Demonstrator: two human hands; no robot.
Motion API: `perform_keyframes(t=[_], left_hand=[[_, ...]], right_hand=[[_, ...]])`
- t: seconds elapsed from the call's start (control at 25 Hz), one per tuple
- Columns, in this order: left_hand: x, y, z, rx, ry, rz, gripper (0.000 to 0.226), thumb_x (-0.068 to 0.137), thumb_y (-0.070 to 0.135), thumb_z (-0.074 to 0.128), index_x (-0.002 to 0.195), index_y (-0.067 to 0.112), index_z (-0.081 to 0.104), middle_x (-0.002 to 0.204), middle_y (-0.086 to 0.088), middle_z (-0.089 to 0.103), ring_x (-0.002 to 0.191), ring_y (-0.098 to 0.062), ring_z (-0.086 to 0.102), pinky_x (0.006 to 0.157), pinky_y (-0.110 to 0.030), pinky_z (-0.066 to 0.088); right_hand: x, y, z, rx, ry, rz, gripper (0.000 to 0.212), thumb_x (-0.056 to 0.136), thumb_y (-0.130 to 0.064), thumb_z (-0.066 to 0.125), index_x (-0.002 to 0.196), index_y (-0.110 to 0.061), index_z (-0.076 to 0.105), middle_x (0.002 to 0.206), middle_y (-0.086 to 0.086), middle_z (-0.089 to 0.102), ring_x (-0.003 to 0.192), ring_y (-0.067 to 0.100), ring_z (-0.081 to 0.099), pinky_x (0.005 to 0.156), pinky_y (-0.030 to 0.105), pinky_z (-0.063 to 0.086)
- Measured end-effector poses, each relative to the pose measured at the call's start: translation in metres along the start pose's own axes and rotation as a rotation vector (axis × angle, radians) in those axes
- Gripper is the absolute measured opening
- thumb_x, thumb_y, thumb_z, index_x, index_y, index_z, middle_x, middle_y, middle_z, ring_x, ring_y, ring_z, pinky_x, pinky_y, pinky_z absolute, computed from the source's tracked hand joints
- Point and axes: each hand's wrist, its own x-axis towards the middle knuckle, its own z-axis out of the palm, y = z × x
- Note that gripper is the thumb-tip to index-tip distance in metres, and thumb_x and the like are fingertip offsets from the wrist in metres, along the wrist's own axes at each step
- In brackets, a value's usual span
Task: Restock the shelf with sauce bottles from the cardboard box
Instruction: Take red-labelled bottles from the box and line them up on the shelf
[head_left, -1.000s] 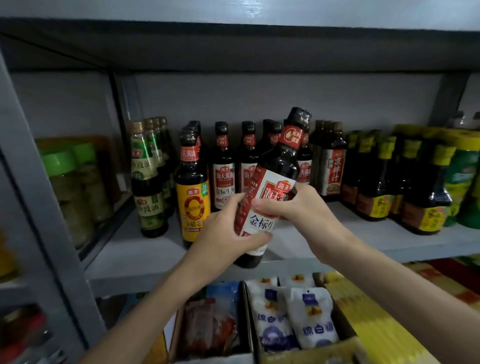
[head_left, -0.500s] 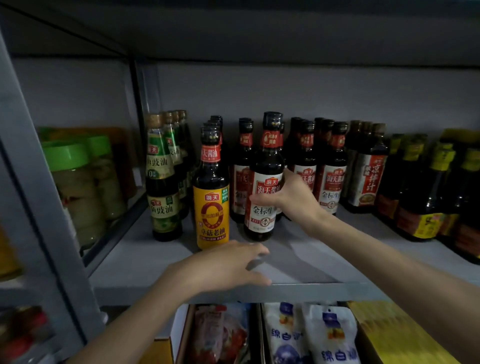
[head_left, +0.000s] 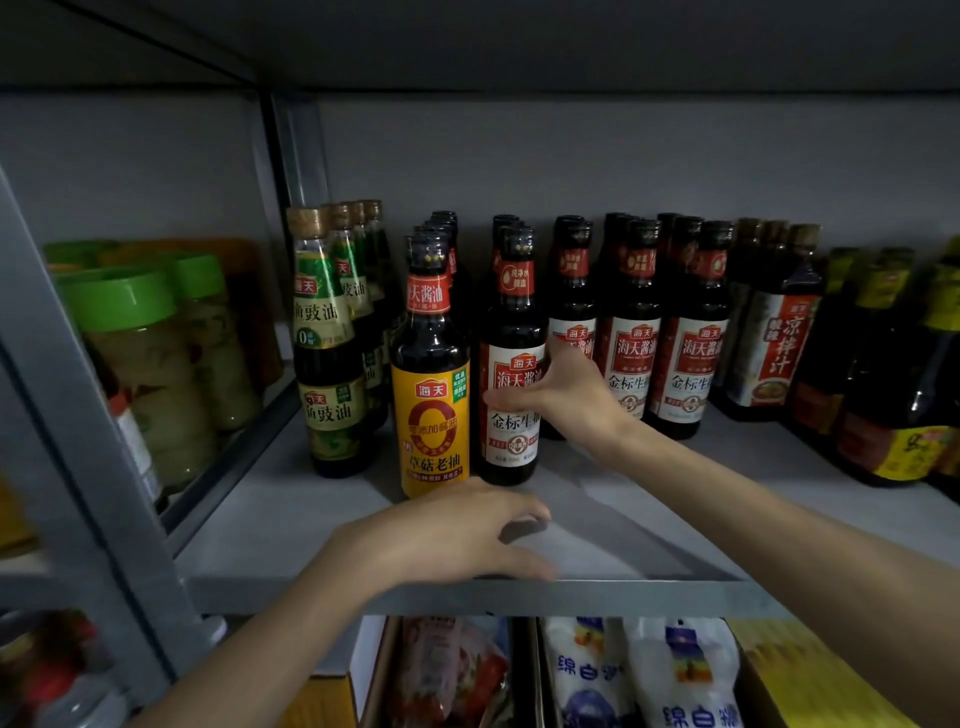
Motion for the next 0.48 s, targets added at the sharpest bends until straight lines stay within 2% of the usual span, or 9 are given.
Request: perform_keyframes(t=[0.12,0.24,0.32,0.48], left_hand=[[-0.0003,-0.0014,-0.0004,0.003,0.002,0.012,0.059,0.086,0.063,0.059,0.137,0.035,0.052,0.141,0.012,0.054,0.104,0.002,0.042,0.080,-0.013,0.035],[0.0007,-0.0043,0.0013,-0.004,0.014,0.016,0.058,0.083,0.067,0.059,0.131,0.036,0.056,0.135,0.012,0.059,0.110,-0.002,0.052,0.089,-0.021,0.045],[0.0019,-0.0054,0.0011,-0.011,0.016,0.016,0.058,0.081,0.067,0.061,0.129,0.036,0.058,0.131,0.011,0.062,0.114,-0.005,0.056,0.094,-0.024,0.047],[0.0039,-0.0072,-0.0002,0.006,0.020,0.012,0.060,0.076,0.072,0.061,0.126,0.039,0.060,0.129,0.009,0.063,0.117,-0.010,0.056,0.099,-0.032,0.048]], right_hand=[[0.0013,0.0008,0.0004,-0.029,-0.008,0.007,0.044,0.074,-0.021,0.087,0.108,-0.030,0.060,0.106,-0.006,0.076,0.100,0.008,0.072,0.090,0.030,0.057],[-0.0033,0.0026,0.0016,-0.090,0.008,0.011,0.059,0.073,-0.022,0.088,0.119,-0.025,0.052,0.106,-0.012,0.071,0.096,-0.001,0.067,0.082,0.018,0.053],[-0.0073,0.0062,0.0033,-0.140,0.007,0.019,0.062,0.071,-0.021,0.089,0.119,-0.023,0.050,0.102,-0.015,0.067,0.090,-0.006,0.064,0.077,0.011,0.050],[-0.0059,0.0100,0.0047,-0.163,0.016,0.019,0.060,0.072,-0.021,0.088,0.119,-0.019,0.053,0.102,-0.014,0.069,0.089,-0.005,0.064,0.077,0.012,0.050]])
